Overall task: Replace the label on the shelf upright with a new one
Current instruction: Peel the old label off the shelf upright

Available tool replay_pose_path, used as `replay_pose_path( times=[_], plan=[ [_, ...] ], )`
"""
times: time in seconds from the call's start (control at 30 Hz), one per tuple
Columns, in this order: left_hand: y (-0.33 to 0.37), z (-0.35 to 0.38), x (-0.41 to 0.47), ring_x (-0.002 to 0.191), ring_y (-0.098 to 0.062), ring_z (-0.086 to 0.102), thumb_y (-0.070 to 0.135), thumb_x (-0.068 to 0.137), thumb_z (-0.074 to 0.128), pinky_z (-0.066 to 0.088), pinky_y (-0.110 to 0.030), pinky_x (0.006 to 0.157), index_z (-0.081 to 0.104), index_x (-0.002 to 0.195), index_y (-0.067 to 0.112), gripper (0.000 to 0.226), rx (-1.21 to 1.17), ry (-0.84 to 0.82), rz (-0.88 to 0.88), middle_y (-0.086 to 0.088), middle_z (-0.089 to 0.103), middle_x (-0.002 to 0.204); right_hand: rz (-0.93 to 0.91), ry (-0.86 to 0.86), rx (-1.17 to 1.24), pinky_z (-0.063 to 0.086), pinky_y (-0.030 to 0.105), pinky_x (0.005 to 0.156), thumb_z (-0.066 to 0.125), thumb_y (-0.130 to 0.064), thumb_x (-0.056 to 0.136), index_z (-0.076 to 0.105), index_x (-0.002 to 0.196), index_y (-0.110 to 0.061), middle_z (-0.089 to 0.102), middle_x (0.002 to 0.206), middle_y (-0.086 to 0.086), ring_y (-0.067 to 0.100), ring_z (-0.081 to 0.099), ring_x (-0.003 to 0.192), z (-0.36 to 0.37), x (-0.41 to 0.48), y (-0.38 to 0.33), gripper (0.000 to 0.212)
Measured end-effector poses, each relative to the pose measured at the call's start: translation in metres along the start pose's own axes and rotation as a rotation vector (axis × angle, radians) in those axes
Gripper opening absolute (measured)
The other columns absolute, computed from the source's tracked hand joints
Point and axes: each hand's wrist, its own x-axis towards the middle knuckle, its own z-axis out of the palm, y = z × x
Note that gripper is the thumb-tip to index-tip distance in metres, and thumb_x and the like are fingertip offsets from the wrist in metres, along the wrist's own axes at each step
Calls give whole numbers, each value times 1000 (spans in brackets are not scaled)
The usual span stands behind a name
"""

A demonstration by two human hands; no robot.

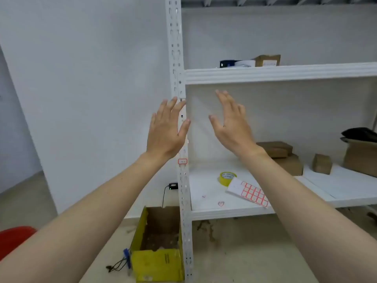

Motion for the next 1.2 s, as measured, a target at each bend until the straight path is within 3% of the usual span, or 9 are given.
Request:
replay_pose_path(
  times=[0.3,0.37,0.5,0.57,0.67,0.77,0.83,1.0,1.2],
  plan=[
    [-78,109,0,157,-34,24,35,99,58,27,-51,128,35,158,21,65,-70,14,24,-4,25,171,65,-40,94,28,34,120,51,-34,107,29,160,-32,33,166,-8,23,31,151,126,22,76,57],
    [-91,126,-1,156,-34,24,24,97,60,26,-47,129,35,158,19,66,-121,20,28,-7,23,171,92,-63,149,35,43,123,51,-34,107,32,158,-32,36,163,-7,22,38,148,147,24,85,54],
    [-109,142,-10,157,-35,23,10,95,62,5,-9,124,34,158,16,69,-193,8,4,-13,22,169,144,-68,204,51,42,111,53,-35,109,34,157,-32,40,157,-7,15,55,131,168,19,93,52],
    [-115,144,-16,156,-35,23,9,96,63,3,-1,119,33,159,15,70,-234,-1,-46,-14,19,169,177,-64,218,53,35,103,54,-34,109,36,157,-32,43,155,-6,15,59,122,172,15,95,52],
    [-124,146,-29,158,-30,20,13,97,61,6,-5,124,29,160,14,71,-268,-17,-106,-14,19,169,214,-78,248,54,31,93,54,-35,108,38,155,-33,49,149,-8,11,63,103,178,6,95,50],
    [-131,151,-40,159,-25,23,18,99,59,26,-49,131,24,161,18,71,-327,-51,-184,-6,21,169,211,-75,274,49,21,82,55,-32,107,45,151,-32,56,141,-11,3,62,92,185,-5,93,45],
    [-134,155,-46,155,-21,31,18,102,61,36,-57,124,22,162,24,72,-384,-73,-247,2,26,168,221,-68,299,49,19,77,56,-30,107,49,147,-32,60,135,-13,2,63,91,191,-13,93,41],
    [-139,167,-59,146,-13,45,22,103,63,48,-48,117,28,159,29,67,-489,-93,-308,9,39,165,246,-44,343,52,9,73,59,-29,106,55,141,-31,65,125,-17,0,65,96,209,-32,98,36],
    [-145,178,-63,134,-7,58,21,104,62,55,-10,92,46,150,25,49,-576,-32,-319,12,54,152,279,37,414,65,26,74,64,-26,104,61,134,-29,69,121,-17,11,71,93,232,-46,108,30]
  ],
)
